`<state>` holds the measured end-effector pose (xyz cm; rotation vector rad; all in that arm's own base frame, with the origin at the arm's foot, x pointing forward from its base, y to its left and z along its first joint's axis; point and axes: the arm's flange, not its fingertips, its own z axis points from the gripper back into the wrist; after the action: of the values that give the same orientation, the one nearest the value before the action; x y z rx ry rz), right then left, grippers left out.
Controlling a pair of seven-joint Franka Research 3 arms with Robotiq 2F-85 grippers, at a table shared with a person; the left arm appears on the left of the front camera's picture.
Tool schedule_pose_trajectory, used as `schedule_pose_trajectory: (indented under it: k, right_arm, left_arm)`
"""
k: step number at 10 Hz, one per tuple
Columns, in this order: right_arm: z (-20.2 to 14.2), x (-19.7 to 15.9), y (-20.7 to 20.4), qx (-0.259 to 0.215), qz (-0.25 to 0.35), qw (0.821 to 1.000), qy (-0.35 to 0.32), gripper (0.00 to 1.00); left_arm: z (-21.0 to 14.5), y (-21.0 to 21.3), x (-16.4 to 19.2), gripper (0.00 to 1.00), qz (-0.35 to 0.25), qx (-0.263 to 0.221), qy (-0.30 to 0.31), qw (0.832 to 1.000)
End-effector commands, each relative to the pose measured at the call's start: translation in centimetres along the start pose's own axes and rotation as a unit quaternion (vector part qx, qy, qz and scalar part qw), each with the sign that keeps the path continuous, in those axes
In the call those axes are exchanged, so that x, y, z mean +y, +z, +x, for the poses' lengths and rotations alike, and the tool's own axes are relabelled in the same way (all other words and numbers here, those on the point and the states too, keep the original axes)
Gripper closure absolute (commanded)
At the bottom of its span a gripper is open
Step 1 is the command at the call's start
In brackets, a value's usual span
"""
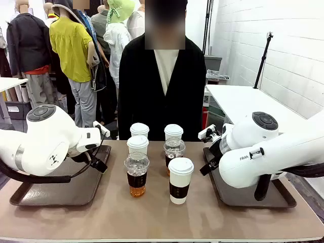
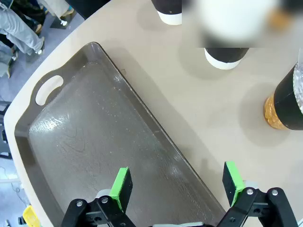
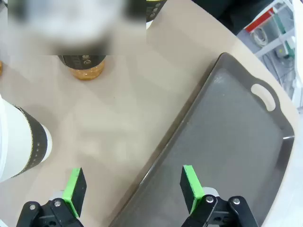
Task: Distribute the coffee onto the tray.
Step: Pick up one iced Americano and place it on the right Handle tray.
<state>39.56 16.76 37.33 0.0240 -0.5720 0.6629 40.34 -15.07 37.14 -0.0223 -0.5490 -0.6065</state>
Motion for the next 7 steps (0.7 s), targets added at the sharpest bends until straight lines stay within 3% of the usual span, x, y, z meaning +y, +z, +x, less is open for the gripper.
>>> schedule_pose_trajectory:
  k: [1,7]
  right_arm:
    - [0.0,0.0,0.0,0.0,0.0,1.0,0.0,0.0]
    - [0.0,0.0,0.0,0.0,0.0,1.0,0.0,0.0]
  left_arm:
    - [0.0,0.01,0.0,0.0,0.0,0.0,0.0,1.0]
    - [0.0,0.01,0.0,0.0,0.0,0.0,0.0,1.0]
